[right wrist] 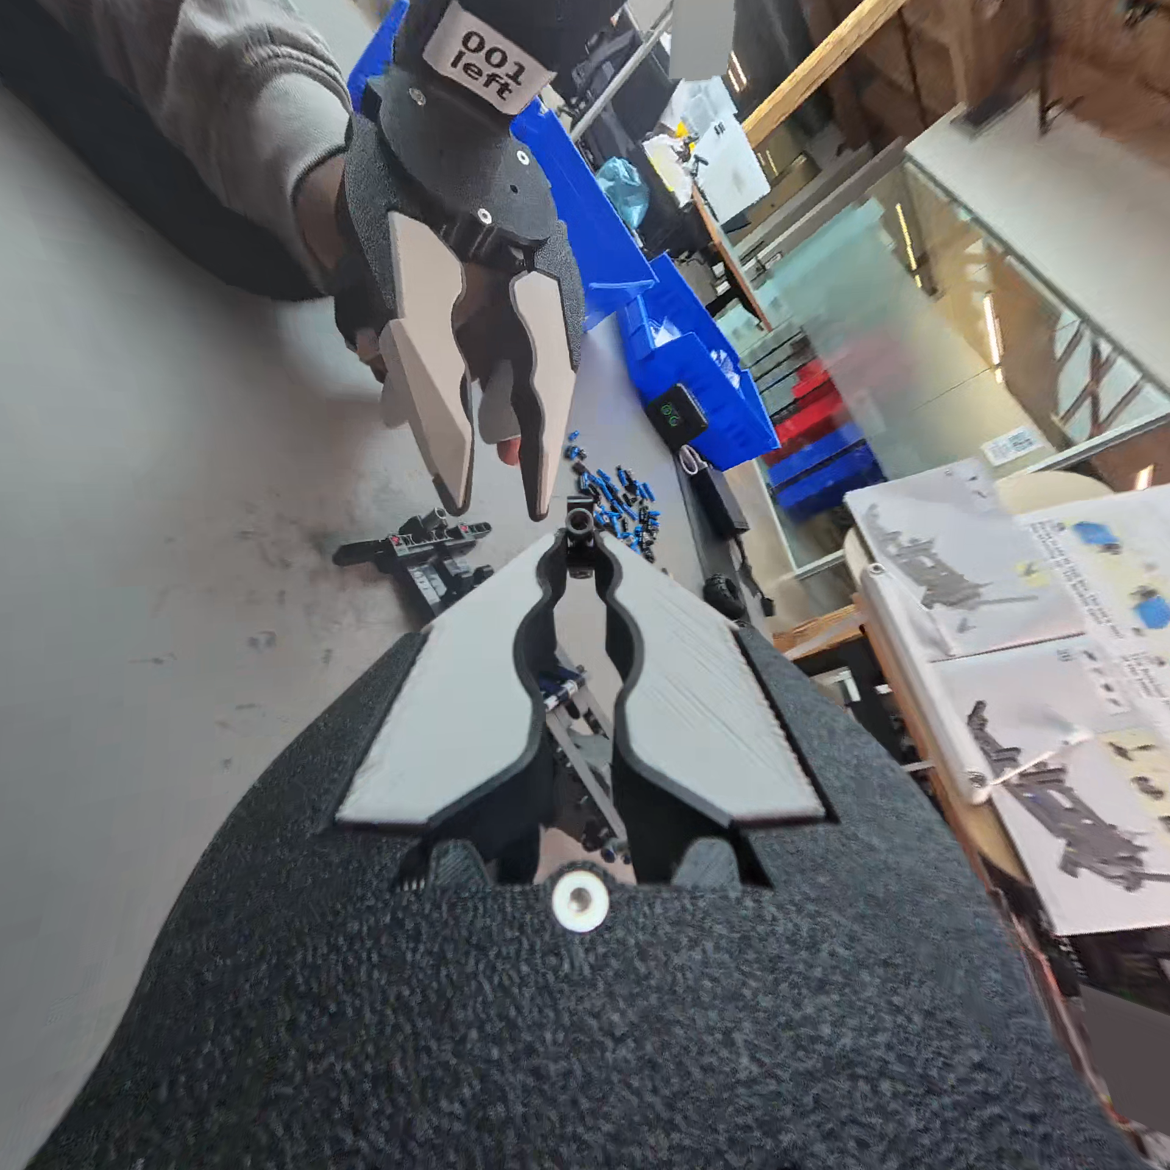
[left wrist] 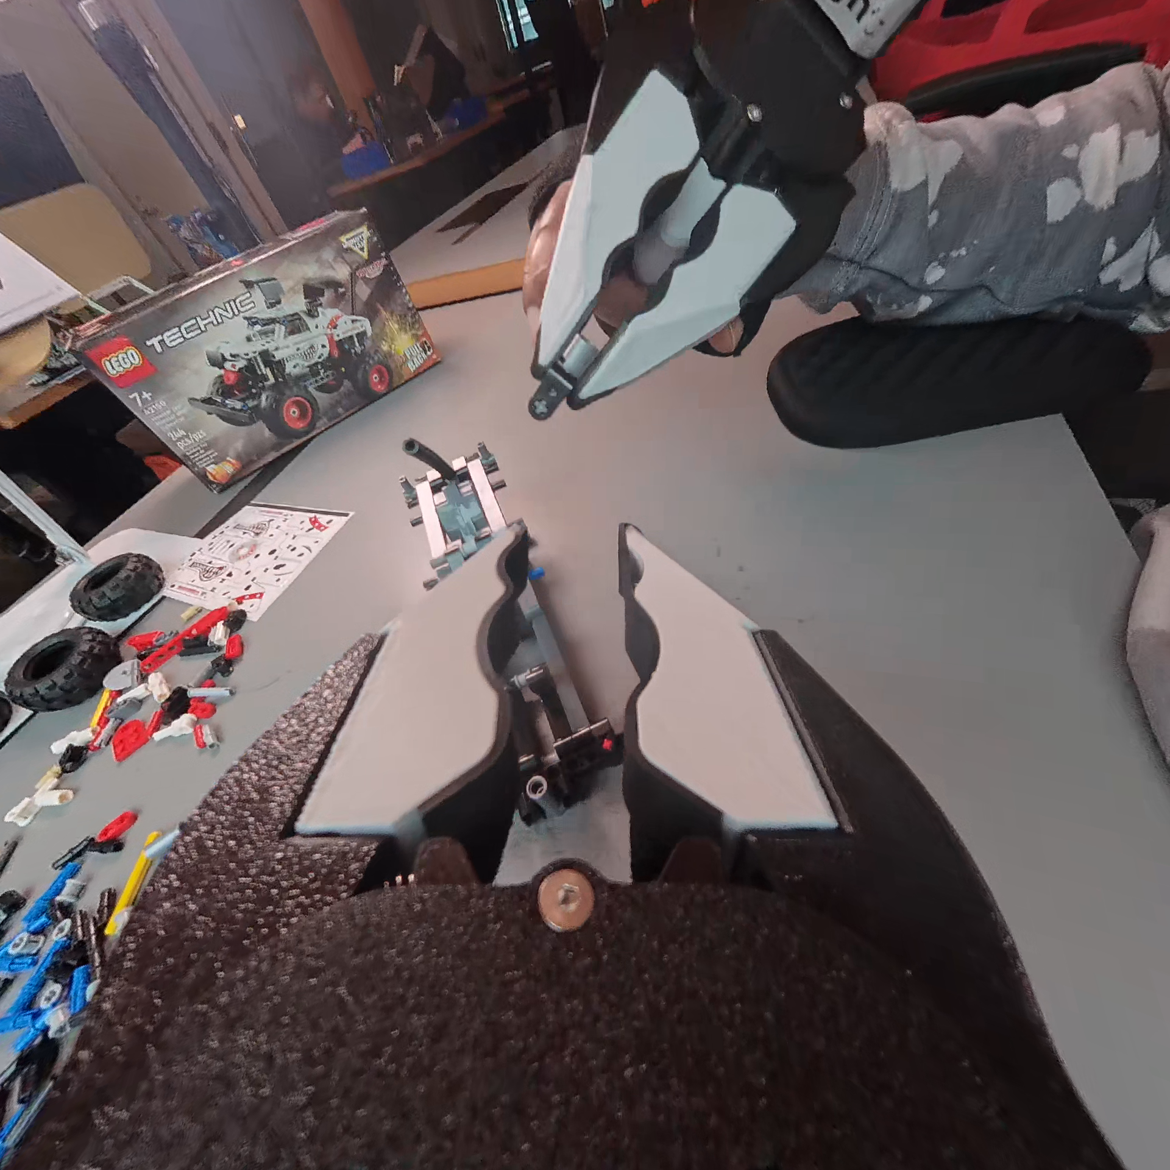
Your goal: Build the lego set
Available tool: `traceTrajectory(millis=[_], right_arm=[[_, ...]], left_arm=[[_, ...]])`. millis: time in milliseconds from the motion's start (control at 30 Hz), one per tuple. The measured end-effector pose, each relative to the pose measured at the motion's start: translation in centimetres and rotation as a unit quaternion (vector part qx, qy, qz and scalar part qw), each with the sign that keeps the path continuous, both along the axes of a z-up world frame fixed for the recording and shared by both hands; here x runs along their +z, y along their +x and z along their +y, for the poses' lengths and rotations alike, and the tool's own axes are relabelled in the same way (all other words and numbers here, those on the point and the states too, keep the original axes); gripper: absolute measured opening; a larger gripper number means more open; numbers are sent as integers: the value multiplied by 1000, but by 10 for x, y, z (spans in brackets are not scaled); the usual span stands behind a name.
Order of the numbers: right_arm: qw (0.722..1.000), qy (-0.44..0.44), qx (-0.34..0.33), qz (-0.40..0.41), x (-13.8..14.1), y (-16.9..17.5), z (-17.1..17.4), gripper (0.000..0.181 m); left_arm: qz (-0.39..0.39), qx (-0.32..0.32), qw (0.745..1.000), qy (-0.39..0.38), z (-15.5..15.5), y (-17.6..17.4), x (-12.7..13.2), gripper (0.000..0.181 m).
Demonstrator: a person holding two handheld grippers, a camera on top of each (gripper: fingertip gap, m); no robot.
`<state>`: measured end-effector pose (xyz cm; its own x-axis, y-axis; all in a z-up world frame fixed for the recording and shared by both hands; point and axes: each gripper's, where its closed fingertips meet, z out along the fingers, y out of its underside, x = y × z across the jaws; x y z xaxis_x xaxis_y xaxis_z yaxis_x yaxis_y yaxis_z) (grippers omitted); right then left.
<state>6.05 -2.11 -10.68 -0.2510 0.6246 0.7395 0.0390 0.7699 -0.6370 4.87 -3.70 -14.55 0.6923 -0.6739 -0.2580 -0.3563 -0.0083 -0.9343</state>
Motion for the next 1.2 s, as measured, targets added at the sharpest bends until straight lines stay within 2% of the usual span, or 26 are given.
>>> traceTrajectory(millis=[200, 333, 433, 567, 667, 800, 1100, 1200], right_arm=[[1000, 10, 13, 7, -3, 1, -10, 8], [995, -76, 51, -40, -17, 5, -25, 7], [985, -136, 73, -81, -25, 10, -31, 7], [968, -194, 99, -122, -32, 17, -37, 7], [958, -221, 118, -141, -32, 21, -43, 7], [955, -213, 111, -172, -45, 23, -43, 7], [953, -222, 107, -176, -45, 24, -40, 7], [951, -228, 114, -174, -41, 25, -43, 8]], left_arm=[[-17, 5, 1000, 21, 0, -1, 13, 28], [11, -23, 999, 36, -8, 9, 10, 25], [23, -62, 997, 26, -17, 22, 3, 16], [28, -87, 996, 14, -23, 30, -4, 2], [27, -99, 995, -1, -25, 35, -8, 2], [31, -110, 993, -17, -26, 41, -15, 14], [28, -99, 994, -42, -21, 41, -19, 13], [30, -101, 993, -55, -22, 41, -22, 2]])
